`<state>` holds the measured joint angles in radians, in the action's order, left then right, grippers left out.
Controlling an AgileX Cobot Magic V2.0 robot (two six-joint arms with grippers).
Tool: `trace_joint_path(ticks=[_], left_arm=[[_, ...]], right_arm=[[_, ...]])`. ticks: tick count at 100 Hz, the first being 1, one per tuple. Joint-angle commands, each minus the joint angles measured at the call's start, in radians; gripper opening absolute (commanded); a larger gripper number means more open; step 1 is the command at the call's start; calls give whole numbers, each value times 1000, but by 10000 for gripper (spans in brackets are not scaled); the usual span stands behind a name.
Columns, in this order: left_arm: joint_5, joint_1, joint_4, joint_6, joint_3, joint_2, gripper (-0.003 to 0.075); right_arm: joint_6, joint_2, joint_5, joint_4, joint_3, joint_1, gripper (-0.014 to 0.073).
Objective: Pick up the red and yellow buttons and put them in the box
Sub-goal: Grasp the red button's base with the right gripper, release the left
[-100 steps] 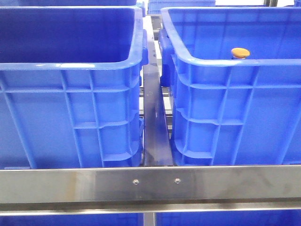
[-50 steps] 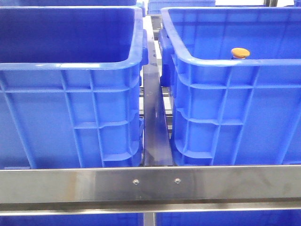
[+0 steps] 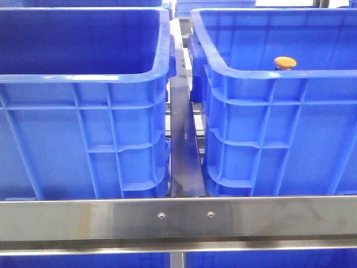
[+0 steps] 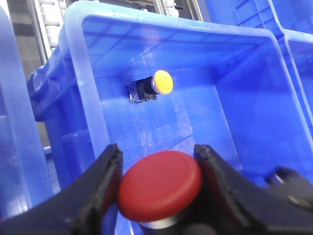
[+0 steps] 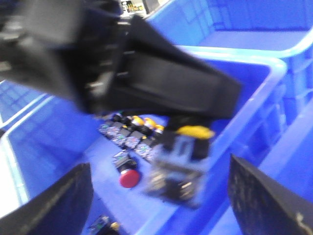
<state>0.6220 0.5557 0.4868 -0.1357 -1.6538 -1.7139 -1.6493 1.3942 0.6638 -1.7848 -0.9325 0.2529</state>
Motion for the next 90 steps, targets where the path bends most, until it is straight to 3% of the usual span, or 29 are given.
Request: trace_joint_path(ticks=[1,16,43,60,74,90], left_arm=[[-61,6,30,1,-33,46,-4],[-61,6,30,1,-33,46,-4],[-61,6,34,1,-33,46,-3],[-43,4,34,25,-33,46,36],[-32,-5,34,25,-33,46,205],[-10,-19,48,25,-33,46,537]], right_arm=[[1,7,30,-134,-58,2,587],[1,36,46,-134,-79,2,565],[1,39,64,-134,-79,2,218],[1,39,66,-134,-79,2,192],[1,39,66,-134,-79,2,192],[0,39,65,-134,-79,2,192]])
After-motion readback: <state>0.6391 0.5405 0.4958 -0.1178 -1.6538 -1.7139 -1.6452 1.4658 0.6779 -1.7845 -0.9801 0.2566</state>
